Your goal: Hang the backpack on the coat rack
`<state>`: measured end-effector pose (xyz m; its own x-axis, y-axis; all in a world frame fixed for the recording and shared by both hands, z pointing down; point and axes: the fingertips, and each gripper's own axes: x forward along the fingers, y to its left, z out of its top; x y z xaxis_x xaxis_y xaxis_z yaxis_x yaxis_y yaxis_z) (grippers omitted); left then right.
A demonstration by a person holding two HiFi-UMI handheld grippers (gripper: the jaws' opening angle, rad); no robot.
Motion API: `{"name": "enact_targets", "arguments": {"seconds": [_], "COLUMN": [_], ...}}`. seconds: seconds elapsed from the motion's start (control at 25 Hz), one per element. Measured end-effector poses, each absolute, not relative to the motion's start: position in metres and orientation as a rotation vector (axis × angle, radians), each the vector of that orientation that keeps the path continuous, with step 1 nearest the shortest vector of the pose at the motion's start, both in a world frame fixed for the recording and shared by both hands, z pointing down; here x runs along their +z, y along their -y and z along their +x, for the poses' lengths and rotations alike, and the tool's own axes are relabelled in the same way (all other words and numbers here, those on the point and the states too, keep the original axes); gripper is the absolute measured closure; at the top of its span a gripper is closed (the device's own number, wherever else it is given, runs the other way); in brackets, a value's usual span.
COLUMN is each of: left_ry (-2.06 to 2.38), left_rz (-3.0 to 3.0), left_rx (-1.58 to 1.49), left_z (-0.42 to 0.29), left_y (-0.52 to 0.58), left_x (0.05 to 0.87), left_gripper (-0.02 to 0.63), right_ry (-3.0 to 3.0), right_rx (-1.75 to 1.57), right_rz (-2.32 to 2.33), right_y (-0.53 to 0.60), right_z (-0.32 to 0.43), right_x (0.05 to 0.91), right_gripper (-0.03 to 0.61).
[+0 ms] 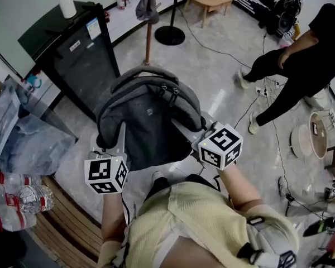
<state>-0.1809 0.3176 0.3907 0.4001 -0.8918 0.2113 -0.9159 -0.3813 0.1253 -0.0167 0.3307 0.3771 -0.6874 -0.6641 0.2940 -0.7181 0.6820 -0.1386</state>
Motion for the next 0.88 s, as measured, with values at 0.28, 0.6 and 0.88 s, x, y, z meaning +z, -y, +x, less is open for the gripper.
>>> {"name": "enact_targets", "arguments": {"seconds": [0.28, 0.6, 0.88], "left_ry": [1.590, 1.578, 1.625], "left_rz": [2.467, 2.438, 2.383], "left_rx": [0.186, 0.158, 0.176], "left_z": [-0.181, -0.170, -0.156], "left_y": [-0.317, -0.312, -0.287], "left_x": [0.389, 0.394, 0.398], "left_gripper": [0.465, 0.469, 0.472], "right_ry": [2.675, 2.663, 2.682], "right_rx": [0.386, 0.360, 0.379], "right_rz": [1.154, 1.154, 1.120], "right_y": [-0.334, -0.326, -0.291], "right_z": [-0.017, -0.005, 0.011], "right_x": [0.378, 0.380, 0.388], "right_gripper": [0.477, 0.476, 0.476]}}
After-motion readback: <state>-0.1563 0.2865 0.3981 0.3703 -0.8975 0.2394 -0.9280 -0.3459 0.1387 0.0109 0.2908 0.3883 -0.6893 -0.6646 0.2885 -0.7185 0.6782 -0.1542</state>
